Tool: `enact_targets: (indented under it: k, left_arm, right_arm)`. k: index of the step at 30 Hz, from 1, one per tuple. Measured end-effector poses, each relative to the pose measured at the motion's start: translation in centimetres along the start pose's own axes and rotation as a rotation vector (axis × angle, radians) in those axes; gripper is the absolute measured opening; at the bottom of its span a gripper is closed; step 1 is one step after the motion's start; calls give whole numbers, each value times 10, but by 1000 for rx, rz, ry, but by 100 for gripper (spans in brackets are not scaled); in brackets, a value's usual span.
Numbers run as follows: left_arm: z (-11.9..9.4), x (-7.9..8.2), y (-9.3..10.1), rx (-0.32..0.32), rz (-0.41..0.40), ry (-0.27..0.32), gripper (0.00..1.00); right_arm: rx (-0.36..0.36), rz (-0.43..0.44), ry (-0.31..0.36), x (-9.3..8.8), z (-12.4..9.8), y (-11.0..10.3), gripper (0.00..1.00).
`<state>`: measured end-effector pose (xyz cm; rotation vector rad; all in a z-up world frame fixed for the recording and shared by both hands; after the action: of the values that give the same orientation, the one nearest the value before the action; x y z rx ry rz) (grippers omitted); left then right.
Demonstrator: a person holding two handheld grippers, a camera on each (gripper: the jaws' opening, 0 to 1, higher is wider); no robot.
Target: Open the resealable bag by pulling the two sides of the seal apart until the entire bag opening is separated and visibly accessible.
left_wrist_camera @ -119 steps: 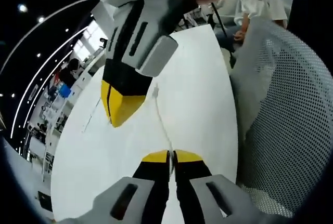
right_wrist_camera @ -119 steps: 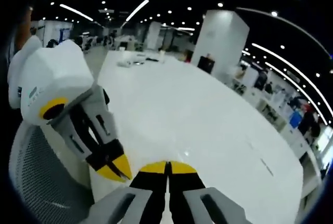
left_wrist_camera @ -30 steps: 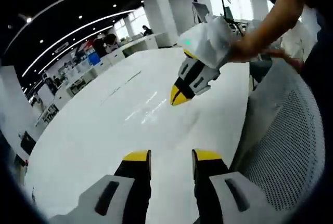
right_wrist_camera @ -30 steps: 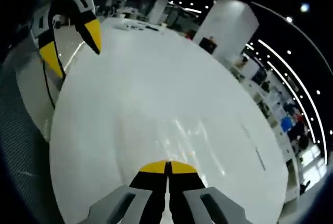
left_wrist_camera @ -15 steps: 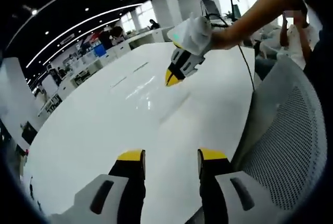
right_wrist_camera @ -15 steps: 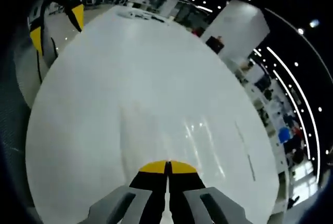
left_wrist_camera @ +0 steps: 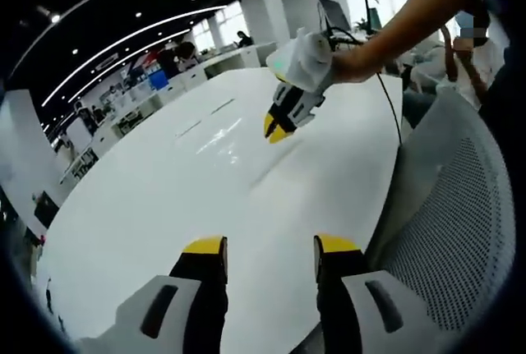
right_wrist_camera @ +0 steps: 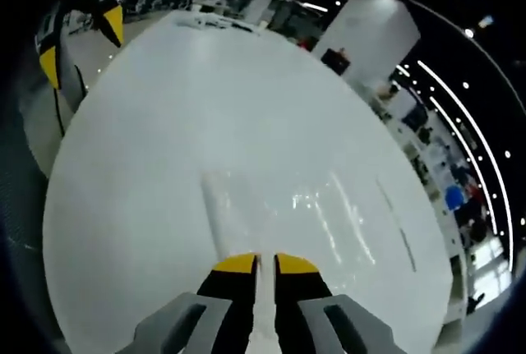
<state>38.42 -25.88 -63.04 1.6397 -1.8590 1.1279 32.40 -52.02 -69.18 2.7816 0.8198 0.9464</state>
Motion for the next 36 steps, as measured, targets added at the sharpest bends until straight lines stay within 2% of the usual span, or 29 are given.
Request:
enact_targets:
  k: [2, 6, 8, 10, 19, 23, 28, 33, 34, 36]
  left_arm:
    - [0, 0, 0, 1, 1, -2, 39]
    - [-1, 0, -1, 2, 6, -8, 40]
    - [-1, 0, -1, 0, 2, -9, 41]
    - [-1, 0, -2, -1, -6, -4, 41]
    - [-1, 2, -3, 0, -14, 3, 42]
    - [1, 6, -6, 1, -33, 19, 43]
    - [2, 16, -12, 2, -83, 78, 46]
    - [2, 19, -16, 12, -104, 88, 46]
    - [2, 18, -17, 14, -105, 87, 47]
    - [2, 17, -17, 16, -104, 81, 47]
  right_arm:
    - [-3, 30, 7, -2, -1, -1, 6]
    - [-2, 142, 52, -6, -7, -6, 8]
    - [-10, 159, 61, -8, -11, -6, 9]
    - [-13, 215, 102, -9, -19, -9, 10]
    - [-26, 317, 177, -19, -55, -23, 23]
    - [6, 328, 176, -24, -68, -34, 35]
    - [10, 368, 215, -28, -85, -45, 41]
    - [-4, 374, 220, -29, -99, -55, 46]
    - [-15, 339, 205, -29, -103, -58, 47]
    - [-15, 351, 222, -29, -109, -64, 51]
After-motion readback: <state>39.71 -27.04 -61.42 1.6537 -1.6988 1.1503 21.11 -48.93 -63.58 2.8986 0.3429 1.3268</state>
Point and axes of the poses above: the point that each gripper's makers call its tool centre point, and the gripper's own axes: z roughly forward along the fingers, y roughly to its right, x roughly out of its top, the point moved 8 cm from there along -z, roughly backward along the fingers, and after that the axes turned 9 degrees about x, right-handed, at the moved point
